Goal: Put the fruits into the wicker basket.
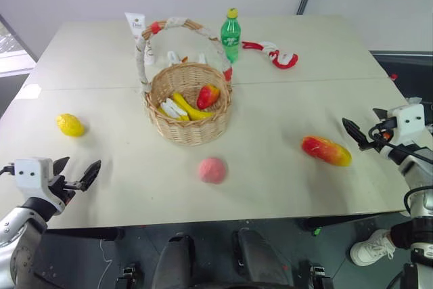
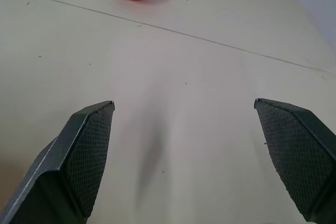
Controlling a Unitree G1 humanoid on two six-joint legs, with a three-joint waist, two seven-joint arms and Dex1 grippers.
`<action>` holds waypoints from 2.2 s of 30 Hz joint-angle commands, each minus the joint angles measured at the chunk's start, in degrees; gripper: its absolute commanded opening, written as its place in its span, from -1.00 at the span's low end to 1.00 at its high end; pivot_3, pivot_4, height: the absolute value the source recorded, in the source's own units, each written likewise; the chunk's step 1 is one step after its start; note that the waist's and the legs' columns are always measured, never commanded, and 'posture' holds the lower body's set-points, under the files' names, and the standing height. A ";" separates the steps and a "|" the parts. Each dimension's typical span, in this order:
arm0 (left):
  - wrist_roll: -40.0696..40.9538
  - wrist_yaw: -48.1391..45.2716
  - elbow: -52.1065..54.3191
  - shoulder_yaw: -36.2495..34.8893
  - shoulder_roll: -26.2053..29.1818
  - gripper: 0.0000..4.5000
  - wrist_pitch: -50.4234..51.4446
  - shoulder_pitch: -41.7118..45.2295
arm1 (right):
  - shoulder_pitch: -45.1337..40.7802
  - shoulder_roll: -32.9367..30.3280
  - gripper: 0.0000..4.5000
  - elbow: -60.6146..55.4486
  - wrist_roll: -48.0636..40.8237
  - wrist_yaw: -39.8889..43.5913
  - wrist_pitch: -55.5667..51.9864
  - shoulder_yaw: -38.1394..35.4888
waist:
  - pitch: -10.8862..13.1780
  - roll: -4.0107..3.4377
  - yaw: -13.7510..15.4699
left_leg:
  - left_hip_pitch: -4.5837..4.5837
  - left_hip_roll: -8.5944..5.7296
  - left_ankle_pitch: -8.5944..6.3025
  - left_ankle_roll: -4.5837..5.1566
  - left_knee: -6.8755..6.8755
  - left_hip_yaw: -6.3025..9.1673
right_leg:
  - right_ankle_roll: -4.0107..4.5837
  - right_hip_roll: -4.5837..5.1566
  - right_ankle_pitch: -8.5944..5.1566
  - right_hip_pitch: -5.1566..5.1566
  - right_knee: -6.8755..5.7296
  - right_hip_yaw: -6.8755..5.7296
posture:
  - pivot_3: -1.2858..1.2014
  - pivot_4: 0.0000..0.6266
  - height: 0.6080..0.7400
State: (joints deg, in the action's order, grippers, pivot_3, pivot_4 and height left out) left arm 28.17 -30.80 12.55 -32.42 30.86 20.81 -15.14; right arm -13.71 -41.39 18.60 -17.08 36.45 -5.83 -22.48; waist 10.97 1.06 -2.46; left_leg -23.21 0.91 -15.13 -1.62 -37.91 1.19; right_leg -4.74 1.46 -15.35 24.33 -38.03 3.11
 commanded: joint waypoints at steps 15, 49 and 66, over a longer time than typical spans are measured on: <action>4.17 5.99 1.62 -4.18 -1.66 1.00 1.40 4.47 | -6.73 1.21 0.98 -13.12 -4.27 2.44 -4.79 4.60 | 0.00 -0.01 -0.01 | 0.01 0.03 0.00 0.00 0.00 0.03 | -0.01 0.01 0.00 0.00 -0.03 0.00 | 0.03 -0.52 1.00; -9.86 38.41 -30.70 5.10 2.60 1.00 33.94 53.49 | -7.62 9.46 0.98 -50.40 -18.07 8.73 -25.60 28.32 | -0.08 0.19 0.33 | -0.12 -0.08 0.00 -0.01 -0.10 0.49 | -0.03 0.13 0.02 0.03 -0.07 -0.23 | 0.03 -0.52 1.00; -1.96 13.92 -7.35 7.07 8.73 -0.23 30.33 40.84 | -8.28 9.92 1.00 -49.24 -15.33 7.92 -24.72 27.36 | -0.08 0.19 -0.01 | -0.19 0.04 0.03 -0.08 -0.03 0.46 | -0.01 0.23 0.03 0.19 -0.09 -0.16 | 0.03 -0.52 1.00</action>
State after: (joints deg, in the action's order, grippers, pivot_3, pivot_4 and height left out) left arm 21.07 -8.36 -5.26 -23.66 37.49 53.79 27.27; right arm -21.14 -31.28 -29.77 -32.21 44.34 -31.64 6.29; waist 10.90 1.25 -2.48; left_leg -23.41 0.96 -15.09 -1.73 -37.94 1.66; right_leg -4.74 1.74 -15.33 24.54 -38.12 2.96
